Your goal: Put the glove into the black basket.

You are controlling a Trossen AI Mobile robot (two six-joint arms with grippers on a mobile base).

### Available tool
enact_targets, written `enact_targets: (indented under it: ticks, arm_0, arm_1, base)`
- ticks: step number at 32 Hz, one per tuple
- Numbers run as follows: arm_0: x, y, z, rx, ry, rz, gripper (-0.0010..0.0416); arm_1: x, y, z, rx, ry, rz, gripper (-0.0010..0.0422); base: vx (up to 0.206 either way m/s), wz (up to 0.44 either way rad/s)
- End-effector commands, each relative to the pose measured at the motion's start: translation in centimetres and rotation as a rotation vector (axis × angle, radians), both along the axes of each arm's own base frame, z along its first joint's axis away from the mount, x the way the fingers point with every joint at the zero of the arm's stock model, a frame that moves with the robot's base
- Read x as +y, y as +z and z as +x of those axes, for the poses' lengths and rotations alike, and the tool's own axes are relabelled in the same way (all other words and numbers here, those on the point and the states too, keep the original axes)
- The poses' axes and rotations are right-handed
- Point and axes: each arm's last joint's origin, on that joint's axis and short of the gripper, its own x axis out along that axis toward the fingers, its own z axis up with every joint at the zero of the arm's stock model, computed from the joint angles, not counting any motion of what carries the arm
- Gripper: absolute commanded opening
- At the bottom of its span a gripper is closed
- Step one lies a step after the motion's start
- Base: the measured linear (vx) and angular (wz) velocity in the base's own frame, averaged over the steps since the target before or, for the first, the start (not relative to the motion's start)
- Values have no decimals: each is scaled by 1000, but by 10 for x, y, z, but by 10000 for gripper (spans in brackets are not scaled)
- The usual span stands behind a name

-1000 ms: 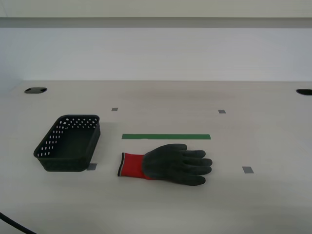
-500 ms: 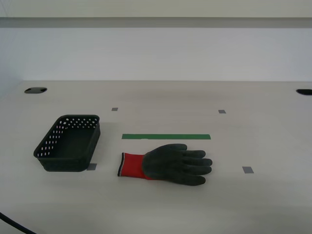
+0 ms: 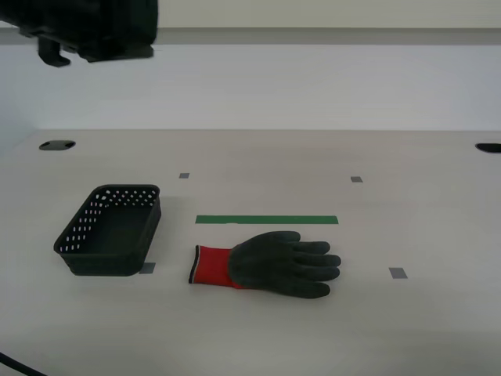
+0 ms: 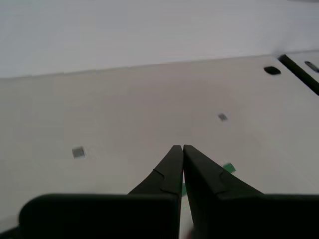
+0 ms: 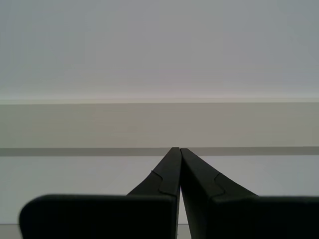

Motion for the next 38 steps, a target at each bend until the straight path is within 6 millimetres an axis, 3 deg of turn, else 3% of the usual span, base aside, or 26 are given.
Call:
enact_targets:
  ticks: [1, 12, 18, 21, 23, 32, 38]
  arm_0:
    - [0, 1, 0, -3, 0, 0, 1]
    - [0, 0, 0, -1, 1, 0, 0]
    - [0, 0, 0, -2, 1, 0, 1]
    - [0, 0, 0, -3, 0, 0, 1]
    - [0, 0, 0, 2, 1, 0, 1]
    - [0, -2, 0, 19, 0, 0, 1]
    - [0, -2, 0, 27, 1, 0, 1]
  arm_1:
    - [-18, -18, 5, 93, -44, 20, 0]
    - [-83, -70, 42, 320, -175, 163, 0]
    - [-121, -95, 62, 502, -290, 352, 0]
    - [-152, -115, 71, 541, -448, 472, 0]
    - [-167, -125, 74, 550, -570, 514, 0]
    - [-216, -170, 66, 652, -752, 646, 0]
    - [-226, -186, 57, 664, -780, 667, 0]
  base:
    - [0, 0]
    - [0, 0]
    - [0, 0]
    - [0, 0]
    - [0, 0]
    - [0, 0]
    - [0, 0]
